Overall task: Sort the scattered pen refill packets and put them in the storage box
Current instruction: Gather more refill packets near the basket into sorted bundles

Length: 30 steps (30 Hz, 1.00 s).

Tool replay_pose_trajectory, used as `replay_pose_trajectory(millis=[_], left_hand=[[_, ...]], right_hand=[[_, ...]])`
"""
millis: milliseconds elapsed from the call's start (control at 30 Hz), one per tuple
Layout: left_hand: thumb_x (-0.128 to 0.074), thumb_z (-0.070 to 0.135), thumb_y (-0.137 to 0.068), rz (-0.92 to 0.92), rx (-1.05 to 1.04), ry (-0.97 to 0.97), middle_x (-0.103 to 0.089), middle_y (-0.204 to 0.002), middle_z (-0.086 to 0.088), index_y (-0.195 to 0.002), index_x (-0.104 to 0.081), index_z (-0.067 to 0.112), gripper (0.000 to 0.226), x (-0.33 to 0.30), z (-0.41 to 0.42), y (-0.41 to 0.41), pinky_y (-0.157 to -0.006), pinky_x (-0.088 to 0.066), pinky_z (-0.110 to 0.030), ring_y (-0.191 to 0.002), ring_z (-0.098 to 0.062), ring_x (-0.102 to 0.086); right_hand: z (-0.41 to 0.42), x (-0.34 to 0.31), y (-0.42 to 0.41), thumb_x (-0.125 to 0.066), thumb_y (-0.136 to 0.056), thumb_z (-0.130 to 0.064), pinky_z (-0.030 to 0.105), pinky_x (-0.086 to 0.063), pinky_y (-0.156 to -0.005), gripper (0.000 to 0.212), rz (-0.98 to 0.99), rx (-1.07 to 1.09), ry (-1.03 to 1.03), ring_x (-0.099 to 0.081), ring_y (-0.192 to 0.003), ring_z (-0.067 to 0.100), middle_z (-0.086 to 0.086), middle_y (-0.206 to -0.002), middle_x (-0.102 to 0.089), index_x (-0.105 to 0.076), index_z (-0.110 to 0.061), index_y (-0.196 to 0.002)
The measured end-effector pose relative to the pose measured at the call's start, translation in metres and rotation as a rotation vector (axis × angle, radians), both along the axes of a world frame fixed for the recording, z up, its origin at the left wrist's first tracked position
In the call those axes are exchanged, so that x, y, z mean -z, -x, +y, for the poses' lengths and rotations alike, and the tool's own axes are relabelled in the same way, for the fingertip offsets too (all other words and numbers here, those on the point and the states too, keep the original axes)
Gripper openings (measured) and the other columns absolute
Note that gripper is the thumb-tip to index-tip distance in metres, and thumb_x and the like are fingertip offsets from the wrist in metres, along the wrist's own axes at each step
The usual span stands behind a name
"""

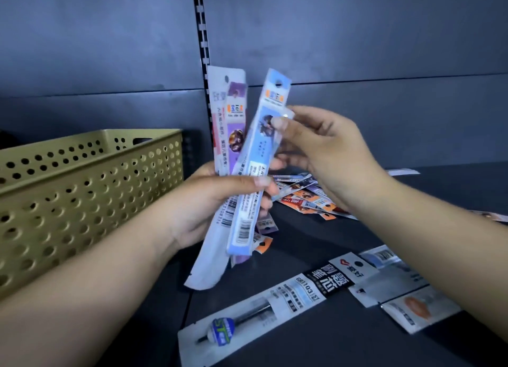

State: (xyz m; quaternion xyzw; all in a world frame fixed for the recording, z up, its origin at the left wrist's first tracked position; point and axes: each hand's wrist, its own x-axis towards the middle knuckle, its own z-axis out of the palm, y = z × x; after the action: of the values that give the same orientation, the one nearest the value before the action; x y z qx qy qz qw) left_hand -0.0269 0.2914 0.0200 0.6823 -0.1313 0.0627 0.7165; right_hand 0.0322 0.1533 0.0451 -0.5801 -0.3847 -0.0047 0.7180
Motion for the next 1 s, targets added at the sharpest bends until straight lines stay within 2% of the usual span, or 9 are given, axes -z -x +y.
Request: replay_pose_trajectory(millis=[133, 200, 300, 433, 633, 767, 833, 900, 1000], left_hand=[[-0.066, -0.015, -0.046, -0.069, -0.054, 0.097, -0.070, -0.061, 0.001, -0.073, -0.076, 0.022, 0.046, -0.004, 0.006, 0.001, -0.054, -0.055, -0.021, -0.054, -0.010, -0.066], [-0.061, -0.016, -0.053, -0.086, -0.087, 0.165, -0.069, -0.061, 0.003, -0.077, -0.074, 0.021, 0.046, -0.006, 0.013, 0.000, -0.057, -0.056, -0.022, -0.055, -0.010, -0.066], [-0.056, 0.005, -0.065, -0.096, -0.136, 0.205, -0.067, -0.061, 0.005, -0.089, -0.064, 0.021, 0.030, -0.006, 0.025, -0.003, -0.057, -0.054, -0.021, -0.056, -0.009, -0.064], [-0.057, 0.001, -0.071, -0.113, -0.261, 0.189, -0.064, -0.059, 0.006, -0.091, -0.060, 0.020, 0.028, -0.004, 0.041, -0.006, -0.060, -0.053, -0.021, -0.056, -0.008, -0.062], [-0.056, 0.006, -0.064, -0.079, -0.237, 0.092, -0.062, -0.057, 0.004, -0.089, -0.063, 0.019, 0.029, 0.003, 0.044, -0.010, -0.057, -0.052, -0.021, -0.054, -0.010, -0.060], [-0.054, 0.004, -0.063, -0.015, -0.170, 0.051, -0.059, -0.053, 0.001, -0.087, -0.064, 0.015, 0.028, 0.010, 0.036, -0.012, -0.053, -0.051, -0.021, -0.050, -0.010, -0.057], [-0.056, 0.002, -0.063, 0.037, -0.130, 0.099, -0.052, -0.048, 0.002, -0.085, -0.062, 0.013, 0.025, 0.011, 0.033, -0.013, -0.049, -0.048, -0.020, -0.044, -0.010, -0.050], [-0.062, 0.007, -0.065, 0.038, -0.135, 0.165, -0.040, -0.043, 0.005, -0.082, -0.058, 0.014, 0.019, 0.007, 0.033, -0.013, -0.045, -0.041, -0.017, -0.039, -0.007, -0.039], [-0.054, 0.007, -0.080, -0.051, -0.276, 0.170, -0.033, -0.040, 0.009, -0.079, -0.057, 0.015, 0.008, 0.002, 0.037, -0.015, -0.041, -0.032, -0.014, -0.035, -0.003, -0.031]], right_hand=[[-0.003, 0.002, -0.005, -0.058, -0.083, -0.012, 0.015, -0.049, -0.058, 0.009, 0.033, -0.008, 0.069, -0.058, -0.054, 0.002, -0.007, -0.057, -0.065, -0.062, -0.020, -0.081], [0.001, 0.010, -0.007, -0.060, -0.083, -0.012, 0.012, -0.046, -0.058, 0.012, -0.017, 0.025, 0.179, -0.055, -0.054, -0.003, -0.010, -0.060, -0.063, -0.063, -0.022, -0.077], [0.008, 0.030, -0.012, -0.064, -0.081, -0.013, 0.006, -0.042, -0.064, 0.006, -0.140, 0.106, 0.492, -0.054, -0.064, -0.005, -0.011, -0.072, -0.062, -0.067, -0.019, -0.079], [0.010, 0.052, -0.019, -0.071, -0.073, -0.035, 0.022, -0.044, -0.079, 0.022, -0.172, 0.086, 0.967, -0.056, -0.083, 0.009, -0.006, -0.084, -0.063, -0.068, -0.020, -0.090], [0.015, 0.051, -0.014, -0.069, -0.073, -0.044, 0.020, -0.035, -0.060, 0.020, -0.205, 0.139, 1.160, -0.046, -0.070, 0.006, -0.016, -0.066, -0.048, -0.060, -0.026, -0.069], [0.012, 0.049, -0.017, -0.068, -0.077, -0.036, 0.026, -0.031, -0.065, 0.031, -0.167, 0.158, 1.150, -0.044, -0.074, 0.015, 0.006, -0.074, -0.052, -0.070, -0.006, -0.083], [0.008, 0.041, -0.020, -0.065, -0.080, -0.028, 0.023, -0.035, -0.060, 0.019, -0.217, 0.235, 1.071, -0.049, -0.066, 0.010, 0.001, -0.067, -0.057, -0.070, -0.009, -0.082], [0.001, 0.029, -0.026, -0.061, -0.084, -0.021, 0.015, -0.037, -0.051, 0.010, -0.253, 0.342, 0.902, -0.050, -0.056, 0.002, -0.010, -0.058, -0.058, -0.065, -0.018, -0.075], [-0.009, 0.015, -0.035, -0.054, -0.089, -0.011, 0.019, -0.047, -0.060, 0.022, -0.129, 0.331, 0.588, -0.057, -0.053, 0.005, -0.001, -0.069, -0.058, -0.055, -0.018, -0.068]])
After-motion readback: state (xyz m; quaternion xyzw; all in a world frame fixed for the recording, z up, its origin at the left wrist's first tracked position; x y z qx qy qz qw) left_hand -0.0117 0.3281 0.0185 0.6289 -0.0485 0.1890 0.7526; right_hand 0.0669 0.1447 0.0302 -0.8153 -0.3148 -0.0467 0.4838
